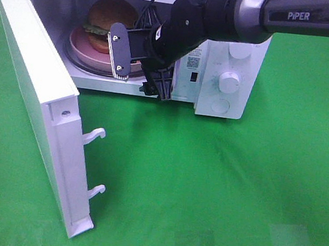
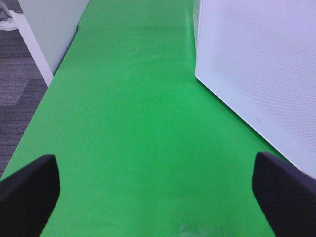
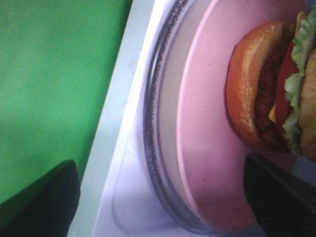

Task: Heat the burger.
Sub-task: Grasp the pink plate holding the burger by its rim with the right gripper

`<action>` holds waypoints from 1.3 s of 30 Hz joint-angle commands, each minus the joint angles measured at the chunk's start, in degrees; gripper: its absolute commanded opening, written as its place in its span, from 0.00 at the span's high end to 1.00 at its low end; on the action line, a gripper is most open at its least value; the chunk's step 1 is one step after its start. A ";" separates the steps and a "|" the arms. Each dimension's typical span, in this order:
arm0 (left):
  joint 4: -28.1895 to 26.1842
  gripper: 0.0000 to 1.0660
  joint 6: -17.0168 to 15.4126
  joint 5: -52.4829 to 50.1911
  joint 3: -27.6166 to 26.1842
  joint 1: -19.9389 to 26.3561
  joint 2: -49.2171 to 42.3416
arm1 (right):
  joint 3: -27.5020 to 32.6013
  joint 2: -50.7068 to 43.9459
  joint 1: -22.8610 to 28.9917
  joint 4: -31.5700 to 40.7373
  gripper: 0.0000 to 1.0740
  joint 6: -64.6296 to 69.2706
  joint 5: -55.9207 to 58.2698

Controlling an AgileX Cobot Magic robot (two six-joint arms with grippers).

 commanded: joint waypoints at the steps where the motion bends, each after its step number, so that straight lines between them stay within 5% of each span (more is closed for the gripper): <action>1: 0.11 0.08 0.00 -0.17 0.06 0.06 -1.03 | -1.26 0.80 0.06 0.52 0.18 0.46 0.11; 32: 1.43 0.08 0.00 -0.17 0.06 0.06 -1.03 | -8.02 8.42 0.63 3.44 0.22 0.34 -1.89; 39: 1.60 0.08 0.00 -0.17 0.06 0.06 -1.03 | -8.02 8.94 0.63 4.41 0.36 0.34 -2.06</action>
